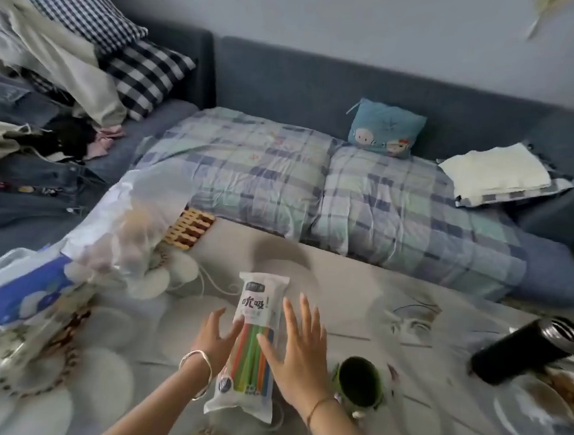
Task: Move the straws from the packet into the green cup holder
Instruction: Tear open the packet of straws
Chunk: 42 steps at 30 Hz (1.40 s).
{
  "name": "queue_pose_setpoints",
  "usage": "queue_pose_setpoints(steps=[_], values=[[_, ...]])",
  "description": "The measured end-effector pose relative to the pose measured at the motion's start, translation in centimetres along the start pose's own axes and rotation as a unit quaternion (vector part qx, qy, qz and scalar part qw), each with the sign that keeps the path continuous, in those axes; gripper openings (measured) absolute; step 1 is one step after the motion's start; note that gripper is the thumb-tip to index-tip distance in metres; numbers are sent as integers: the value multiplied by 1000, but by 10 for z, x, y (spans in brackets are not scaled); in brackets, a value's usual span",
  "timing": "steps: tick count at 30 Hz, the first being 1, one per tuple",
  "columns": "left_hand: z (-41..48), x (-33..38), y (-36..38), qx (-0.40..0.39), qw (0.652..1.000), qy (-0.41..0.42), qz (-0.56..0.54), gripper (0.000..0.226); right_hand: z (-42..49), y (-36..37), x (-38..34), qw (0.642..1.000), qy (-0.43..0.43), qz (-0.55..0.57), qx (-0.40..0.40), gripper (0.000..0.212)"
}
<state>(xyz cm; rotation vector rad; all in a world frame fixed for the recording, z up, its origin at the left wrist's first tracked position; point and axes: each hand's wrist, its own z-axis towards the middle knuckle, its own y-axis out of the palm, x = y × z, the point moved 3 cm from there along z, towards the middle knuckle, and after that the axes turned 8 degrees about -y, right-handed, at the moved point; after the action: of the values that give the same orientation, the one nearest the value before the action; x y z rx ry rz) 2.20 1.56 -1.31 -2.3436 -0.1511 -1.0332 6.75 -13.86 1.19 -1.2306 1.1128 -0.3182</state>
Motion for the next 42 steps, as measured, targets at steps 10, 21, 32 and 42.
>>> queue_pose_setpoints(steps=[10, 21, 32, 42], values=[[92, -23, 50, 16, 981, 73, -179, 52, 49, 116, 45, 992, -52, 115, 6, 87], [66, -17, 57, 38, 951, 209, -225, 44, 41, 119, 44, 927, -108, 354, 56, 60], [-80, -26, 48, -114, 910, 250, -312, 80, -92, 39, 2, 856, -178, 466, 135, 76], [-212, -69, 51, -181, 892, 350, -223, 67, -224, -2, -38, 831, -199, 487, 178, 69]])
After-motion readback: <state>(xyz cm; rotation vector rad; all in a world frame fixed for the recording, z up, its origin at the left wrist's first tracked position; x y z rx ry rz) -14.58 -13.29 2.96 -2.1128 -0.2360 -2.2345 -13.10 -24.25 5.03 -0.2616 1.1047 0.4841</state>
